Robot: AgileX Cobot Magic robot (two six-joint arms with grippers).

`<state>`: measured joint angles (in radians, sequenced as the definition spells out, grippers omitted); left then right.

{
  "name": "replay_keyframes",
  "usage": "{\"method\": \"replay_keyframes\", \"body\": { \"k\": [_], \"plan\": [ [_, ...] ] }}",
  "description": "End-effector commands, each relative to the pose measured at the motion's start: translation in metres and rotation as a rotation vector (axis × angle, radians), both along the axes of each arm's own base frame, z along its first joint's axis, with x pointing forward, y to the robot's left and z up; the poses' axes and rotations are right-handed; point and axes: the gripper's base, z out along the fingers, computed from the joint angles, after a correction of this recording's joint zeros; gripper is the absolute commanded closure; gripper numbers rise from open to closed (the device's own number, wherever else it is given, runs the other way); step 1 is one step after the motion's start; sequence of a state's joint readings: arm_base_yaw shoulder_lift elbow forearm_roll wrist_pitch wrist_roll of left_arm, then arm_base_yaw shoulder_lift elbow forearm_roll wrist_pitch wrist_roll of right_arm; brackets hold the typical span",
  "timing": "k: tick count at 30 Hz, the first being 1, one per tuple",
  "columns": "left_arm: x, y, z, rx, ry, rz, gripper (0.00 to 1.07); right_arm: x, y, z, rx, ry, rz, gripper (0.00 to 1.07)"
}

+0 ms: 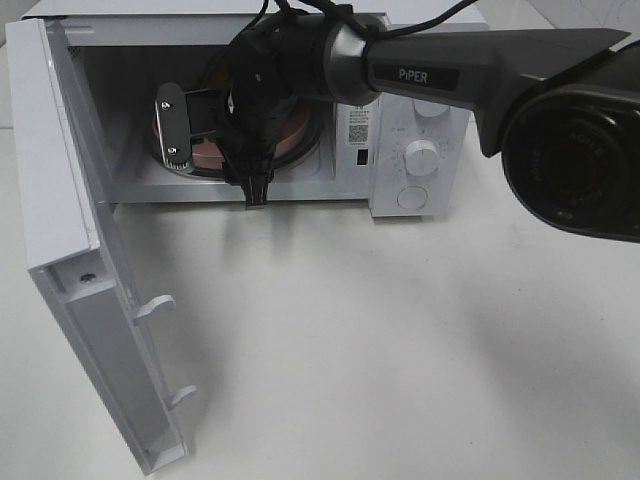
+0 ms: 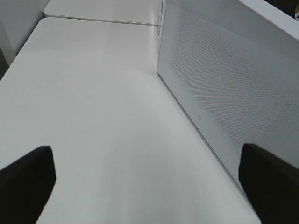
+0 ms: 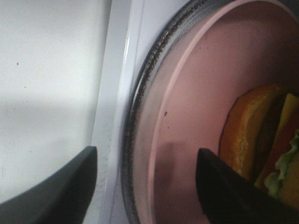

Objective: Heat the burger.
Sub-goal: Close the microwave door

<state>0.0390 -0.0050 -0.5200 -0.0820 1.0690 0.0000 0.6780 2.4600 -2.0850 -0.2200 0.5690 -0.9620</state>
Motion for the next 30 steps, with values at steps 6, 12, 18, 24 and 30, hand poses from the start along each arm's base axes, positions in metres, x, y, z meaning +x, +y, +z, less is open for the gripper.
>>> {"method": "replay_keyframes", "body": {
  "k": [6, 12, 18, 24, 30],
  "plan": [
    [-0.003, 0.000, -0.001, 0.003, -0.013, 0.001, 0.07, -0.009, -0.006, 0.013, 0.068, -0.043, 0.007, 0.27],
    [-0.003, 0.000, -0.001, 0.003, -0.013, 0.001, 0.07, -0.021, -0.014, 0.014, 0.083, -0.050, 0.021, 0.28],
    [-0.003, 0.000, -0.001, 0.003, -0.013, 0.001, 0.07, -0.035, -0.023, 0.012, 0.109, -0.051, 0.023, 0.28],
    [-0.003, 0.000, -0.001, 0.003, -0.013, 0.001, 0.07, -0.048, -0.032, 0.018, 0.142, -0.071, 0.031, 0.28],
    [-0.003, 0.000, -0.001, 0.003, -0.013, 0.001, 0.07, -0.070, -0.048, 0.024, 0.191, -0.054, -0.008, 0.29]
  ]
}}
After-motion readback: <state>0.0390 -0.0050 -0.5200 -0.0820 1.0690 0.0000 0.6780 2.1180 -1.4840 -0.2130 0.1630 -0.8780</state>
